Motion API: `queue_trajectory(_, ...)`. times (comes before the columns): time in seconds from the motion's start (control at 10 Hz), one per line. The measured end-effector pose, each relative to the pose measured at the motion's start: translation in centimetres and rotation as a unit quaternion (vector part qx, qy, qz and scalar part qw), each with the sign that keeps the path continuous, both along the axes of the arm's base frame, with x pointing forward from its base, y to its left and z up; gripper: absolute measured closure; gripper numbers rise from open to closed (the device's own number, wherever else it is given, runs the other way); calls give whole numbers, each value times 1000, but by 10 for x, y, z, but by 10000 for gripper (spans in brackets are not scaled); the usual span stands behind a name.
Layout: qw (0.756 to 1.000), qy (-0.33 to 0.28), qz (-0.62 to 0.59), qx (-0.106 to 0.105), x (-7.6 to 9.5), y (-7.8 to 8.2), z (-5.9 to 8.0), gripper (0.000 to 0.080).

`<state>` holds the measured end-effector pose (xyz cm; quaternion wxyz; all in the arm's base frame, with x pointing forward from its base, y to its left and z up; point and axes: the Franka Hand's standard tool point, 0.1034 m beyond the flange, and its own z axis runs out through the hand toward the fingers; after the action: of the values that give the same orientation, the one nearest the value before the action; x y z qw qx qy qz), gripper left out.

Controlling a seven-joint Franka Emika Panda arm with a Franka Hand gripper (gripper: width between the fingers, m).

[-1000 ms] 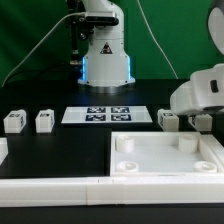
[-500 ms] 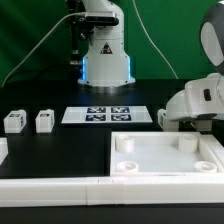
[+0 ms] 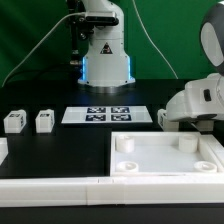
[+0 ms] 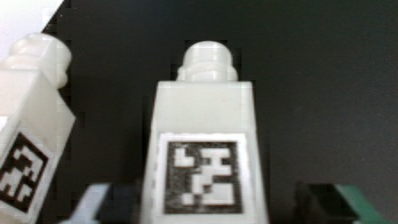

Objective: Assemble one leg

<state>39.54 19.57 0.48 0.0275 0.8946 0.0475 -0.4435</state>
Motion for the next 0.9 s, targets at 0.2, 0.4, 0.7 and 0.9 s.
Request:
queue_trajectory(0.2, 1000, 0, 0, 0, 0, 0, 0, 508)
queue_trajectory(0.4, 1000, 0, 0, 0, 0, 0, 0, 508)
queue_trajectory(0.7, 1000, 0, 0, 0, 0, 0, 0, 508)
queue_trajectory(0.9, 1000, 0, 0, 0, 0, 0, 0, 506)
